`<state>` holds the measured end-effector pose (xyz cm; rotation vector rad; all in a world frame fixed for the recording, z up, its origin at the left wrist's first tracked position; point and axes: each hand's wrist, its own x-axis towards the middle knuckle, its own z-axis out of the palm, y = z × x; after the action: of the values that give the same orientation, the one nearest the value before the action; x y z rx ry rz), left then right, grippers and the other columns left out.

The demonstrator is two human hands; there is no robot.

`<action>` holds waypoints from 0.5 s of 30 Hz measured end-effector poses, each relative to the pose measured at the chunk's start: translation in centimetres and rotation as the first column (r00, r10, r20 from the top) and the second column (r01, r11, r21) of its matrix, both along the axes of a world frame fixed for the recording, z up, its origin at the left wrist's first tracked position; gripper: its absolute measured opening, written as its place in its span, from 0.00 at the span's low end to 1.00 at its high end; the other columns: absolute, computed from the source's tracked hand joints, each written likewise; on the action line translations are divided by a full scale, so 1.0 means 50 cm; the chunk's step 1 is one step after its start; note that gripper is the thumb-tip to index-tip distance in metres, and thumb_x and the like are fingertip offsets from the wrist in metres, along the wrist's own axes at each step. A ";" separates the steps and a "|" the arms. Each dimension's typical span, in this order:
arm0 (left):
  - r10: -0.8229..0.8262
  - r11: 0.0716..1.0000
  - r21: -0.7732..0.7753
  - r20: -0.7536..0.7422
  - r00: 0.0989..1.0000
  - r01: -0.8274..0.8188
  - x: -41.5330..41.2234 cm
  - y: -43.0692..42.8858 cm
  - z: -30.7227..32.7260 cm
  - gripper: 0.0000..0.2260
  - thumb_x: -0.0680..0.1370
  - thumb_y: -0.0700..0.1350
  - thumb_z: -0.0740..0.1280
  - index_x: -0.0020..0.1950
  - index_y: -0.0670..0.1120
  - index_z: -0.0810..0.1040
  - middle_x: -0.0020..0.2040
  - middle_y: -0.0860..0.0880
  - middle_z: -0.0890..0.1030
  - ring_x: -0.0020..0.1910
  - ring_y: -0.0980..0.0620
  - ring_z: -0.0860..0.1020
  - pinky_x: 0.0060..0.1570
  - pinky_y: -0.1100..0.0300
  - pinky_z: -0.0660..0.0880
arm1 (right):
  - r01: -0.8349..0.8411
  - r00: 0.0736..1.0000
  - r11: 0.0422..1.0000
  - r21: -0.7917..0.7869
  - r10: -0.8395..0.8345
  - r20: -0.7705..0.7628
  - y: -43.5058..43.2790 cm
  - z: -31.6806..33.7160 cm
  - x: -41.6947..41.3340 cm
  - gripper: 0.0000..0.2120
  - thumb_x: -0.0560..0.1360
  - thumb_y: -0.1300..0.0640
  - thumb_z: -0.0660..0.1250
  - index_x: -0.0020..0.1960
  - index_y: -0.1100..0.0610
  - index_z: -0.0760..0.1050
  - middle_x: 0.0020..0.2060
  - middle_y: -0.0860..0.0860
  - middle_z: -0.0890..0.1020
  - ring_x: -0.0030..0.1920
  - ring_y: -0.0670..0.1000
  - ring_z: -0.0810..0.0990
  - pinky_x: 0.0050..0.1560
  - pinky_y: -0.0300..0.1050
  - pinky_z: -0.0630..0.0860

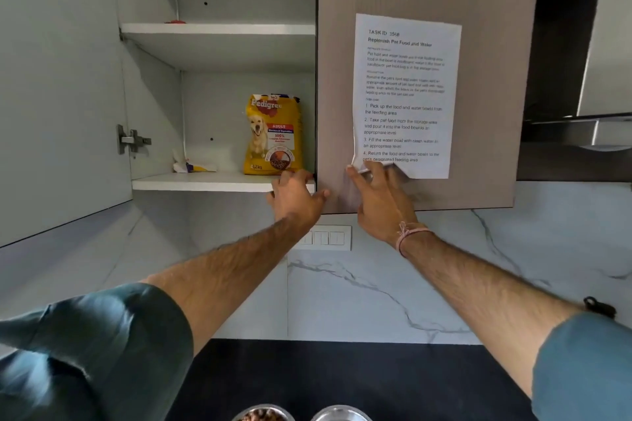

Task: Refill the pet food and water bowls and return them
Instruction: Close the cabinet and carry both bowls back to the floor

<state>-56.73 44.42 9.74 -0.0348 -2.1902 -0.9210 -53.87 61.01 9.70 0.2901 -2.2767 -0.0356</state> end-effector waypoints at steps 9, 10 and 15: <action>0.046 0.994 -0.094 -0.041 0.998 -0.049 -0.096 -0.018 -0.007 0.22 0.77 0.59 0.72 0.68 0.54 0.76 0.70 0.50 0.75 0.72 0.46 0.66 0.74 0.42 0.58 | -0.002 0.988 1.000 -0.003 0.002 -0.156 -0.019 0.007 -0.094 0.24 0.72 0.58 0.68 0.68 0.54 0.76 0.61 0.59 0.74 0.58 0.62 0.73 0.53 0.56 0.74; 0.041 0.995 -0.089 -0.044 0.998 -0.045 -0.104 -0.020 -0.008 0.22 0.77 0.59 0.72 0.68 0.54 0.76 0.69 0.50 0.76 0.72 0.47 0.67 0.74 0.42 0.58 | -0.010 0.983 1.000 0.011 0.011 -0.183 -0.021 0.012 -0.102 0.20 0.72 0.58 0.67 0.64 0.55 0.77 0.59 0.59 0.75 0.56 0.61 0.74 0.51 0.55 0.73; 0.030 0.999 -0.041 -0.061 0.998 -0.033 -0.135 -0.021 -0.014 0.20 0.77 0.60 0.72 0.65 0.54 0.78 0.66 0.52 0.78 0.68 0.49 0.70 0.72 0.44 0.60 | -0.053 0.974 0.996 0.072 0.068 -0.215 -0.038 0.031 -0.137 0.15 0.74 0.55 0.63 0.59 0.55 0.78 0.56 0.56 0.76 0.54 0.59 0.74 0.50 0.55 0.71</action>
<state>-63.47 43.38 9.06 -0.0474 -2.1483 -0.8457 -60.74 59.14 11.23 0.3719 -2.0509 -0.1060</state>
